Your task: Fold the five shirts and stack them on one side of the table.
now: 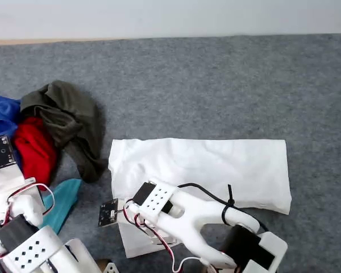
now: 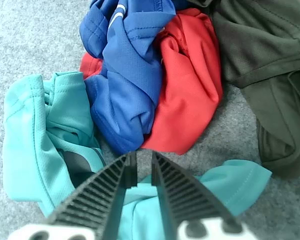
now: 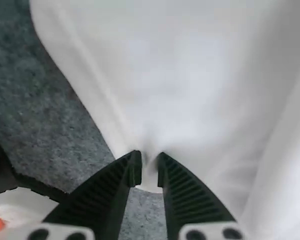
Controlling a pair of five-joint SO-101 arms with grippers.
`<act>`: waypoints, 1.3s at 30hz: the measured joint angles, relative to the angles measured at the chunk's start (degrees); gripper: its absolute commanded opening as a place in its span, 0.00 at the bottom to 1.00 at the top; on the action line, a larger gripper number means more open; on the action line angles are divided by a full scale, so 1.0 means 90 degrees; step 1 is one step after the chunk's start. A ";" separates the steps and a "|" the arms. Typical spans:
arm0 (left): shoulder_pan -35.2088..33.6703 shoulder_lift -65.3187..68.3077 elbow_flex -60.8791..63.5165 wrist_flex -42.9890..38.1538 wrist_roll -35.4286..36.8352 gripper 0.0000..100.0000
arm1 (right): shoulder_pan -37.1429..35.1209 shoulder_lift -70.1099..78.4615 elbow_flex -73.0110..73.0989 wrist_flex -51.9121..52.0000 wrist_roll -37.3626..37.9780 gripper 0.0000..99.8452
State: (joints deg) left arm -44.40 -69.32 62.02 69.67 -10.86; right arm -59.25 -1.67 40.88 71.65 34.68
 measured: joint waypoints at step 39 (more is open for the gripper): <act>0.0000 0.0000 0.0000 0.0000 0.0000 0.06 | -0.0772 -0.0606 0.0576 -0.0117 -0.0215 0.22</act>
State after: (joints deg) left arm -44.40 -69.32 62.02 69.67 -10.86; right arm -66.20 -7.12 46.07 70.59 32.75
